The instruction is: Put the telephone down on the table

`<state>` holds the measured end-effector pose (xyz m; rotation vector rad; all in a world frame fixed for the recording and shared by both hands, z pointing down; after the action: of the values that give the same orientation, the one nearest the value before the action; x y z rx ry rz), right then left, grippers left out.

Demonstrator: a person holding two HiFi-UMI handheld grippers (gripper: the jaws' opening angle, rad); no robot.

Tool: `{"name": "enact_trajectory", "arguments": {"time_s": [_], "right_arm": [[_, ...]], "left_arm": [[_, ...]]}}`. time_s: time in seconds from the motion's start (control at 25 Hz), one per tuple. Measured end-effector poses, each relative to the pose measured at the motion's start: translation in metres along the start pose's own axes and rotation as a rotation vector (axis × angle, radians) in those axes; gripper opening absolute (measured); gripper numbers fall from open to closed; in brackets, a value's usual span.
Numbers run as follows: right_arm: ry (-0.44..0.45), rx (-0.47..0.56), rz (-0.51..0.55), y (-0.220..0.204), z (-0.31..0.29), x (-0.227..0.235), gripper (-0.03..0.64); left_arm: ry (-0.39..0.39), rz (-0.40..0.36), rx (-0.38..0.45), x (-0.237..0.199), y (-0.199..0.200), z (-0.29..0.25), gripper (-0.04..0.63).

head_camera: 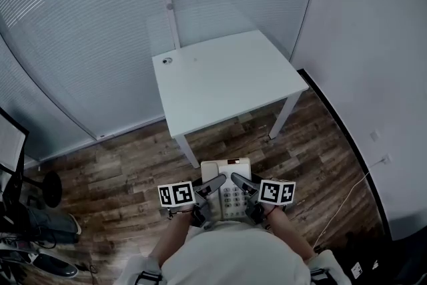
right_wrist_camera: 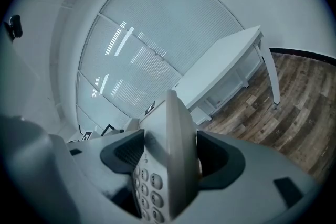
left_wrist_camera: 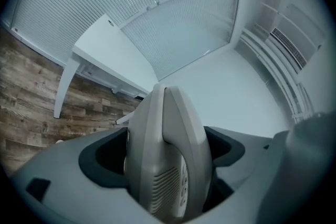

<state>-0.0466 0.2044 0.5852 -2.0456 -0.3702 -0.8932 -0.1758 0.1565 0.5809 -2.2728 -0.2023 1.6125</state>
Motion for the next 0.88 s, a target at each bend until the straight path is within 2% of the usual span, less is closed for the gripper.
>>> {"name": "enact_trajectory", "arguments": {"time_s": [0.88], "right_arm": [[-0.016,-0.011,-0.009,0.112,-0.104,0.011,0.318]], "left_arm": [[-0.006,0.016,-0.011,-0.024,0.146,-0.045,0.430]]}}
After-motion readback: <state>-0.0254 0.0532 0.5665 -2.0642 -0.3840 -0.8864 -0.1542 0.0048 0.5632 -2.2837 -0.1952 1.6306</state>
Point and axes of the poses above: the fingertips, and each gripper's own axes: z backward along the fingers, x to its right, y out of its top, the point moved 4 cm from there along z, backward along the fingers, and after that the axes turned 5 degrees about z, right-handed, at the moved point
